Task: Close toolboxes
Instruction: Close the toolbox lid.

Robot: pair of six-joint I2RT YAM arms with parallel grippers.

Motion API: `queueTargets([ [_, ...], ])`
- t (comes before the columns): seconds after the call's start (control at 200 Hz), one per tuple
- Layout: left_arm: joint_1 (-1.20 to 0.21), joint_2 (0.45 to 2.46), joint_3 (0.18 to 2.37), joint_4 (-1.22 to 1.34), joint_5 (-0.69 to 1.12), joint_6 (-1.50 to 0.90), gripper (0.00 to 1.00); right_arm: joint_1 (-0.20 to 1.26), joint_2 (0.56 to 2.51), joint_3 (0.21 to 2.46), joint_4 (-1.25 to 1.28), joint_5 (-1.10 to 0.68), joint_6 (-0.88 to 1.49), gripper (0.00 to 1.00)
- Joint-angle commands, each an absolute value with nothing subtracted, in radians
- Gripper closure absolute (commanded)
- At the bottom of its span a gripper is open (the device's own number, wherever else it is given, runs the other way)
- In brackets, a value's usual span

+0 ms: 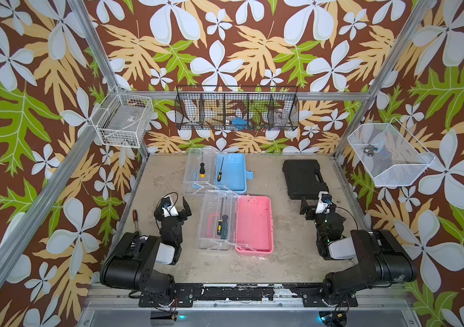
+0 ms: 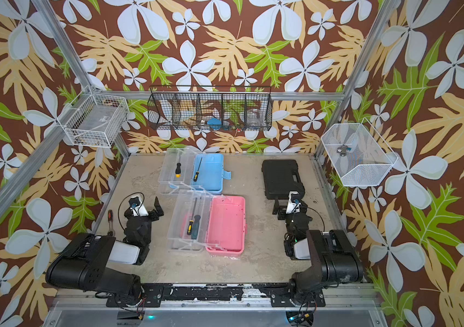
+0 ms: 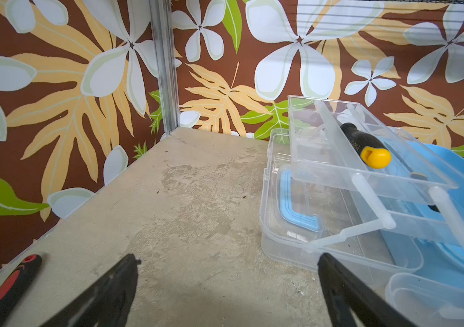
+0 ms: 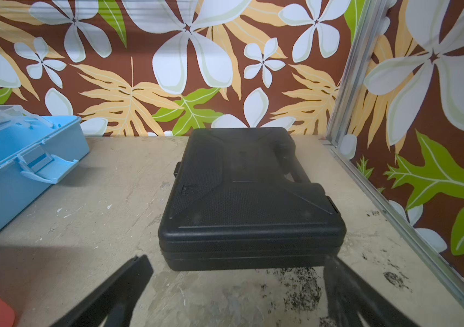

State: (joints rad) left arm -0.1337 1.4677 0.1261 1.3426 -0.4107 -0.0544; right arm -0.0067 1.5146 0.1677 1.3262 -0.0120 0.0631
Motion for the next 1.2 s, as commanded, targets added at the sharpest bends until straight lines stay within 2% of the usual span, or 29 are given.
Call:
queueTargets([
  [0.0, -0.134, 1.465, 0.126, 1.371, -0.410, -0.049, 0.00, -0.006, 1.513, 0.175, 1.330, 0.001, 0.051, 0.00],
  [0.721, -0.129, 1.462, 0.130, 1.358, -0.394, -0.057, 0.00, 0.000, 1.511, 0.175, 1.327, 0.015, 0.046, 0.00],
  [0.961, -0.135, 1.443, 0.127, 1.350, -0.454, -0.063, 0.00, 0.013, 1.504, 0.176, 1.326, 0.049, 0.039, 0.00],
  [1.026, -0.146, 1.402, 0.102, 1.368, -0.420, -0.043, 0.01, 0.025, 1.423, 0.218, 1.181, 0.081, 0.035, 0.00],
  [1.056, -0.185, 1.379, 0.113, 1.353, -0.500, -0.011, 0.00, 0.029, 1.378, 0.254, 1.079, 0.096, 0.035, 0.00],
  [1.091, -0.228, 1.319, 0.155, 1.234, -0.586, 0.015, 0.00, 0.035, 1.331, 0.304, 0.950, 0.111, 0.046, 0.00],
  [1.196, -0.255, 1.167, 0.343, 0.835, -0.552, -0.042, 0.01, 0.073, 1.236, 0.463, 0.578, 0.075, 0.185, 0.00],
])
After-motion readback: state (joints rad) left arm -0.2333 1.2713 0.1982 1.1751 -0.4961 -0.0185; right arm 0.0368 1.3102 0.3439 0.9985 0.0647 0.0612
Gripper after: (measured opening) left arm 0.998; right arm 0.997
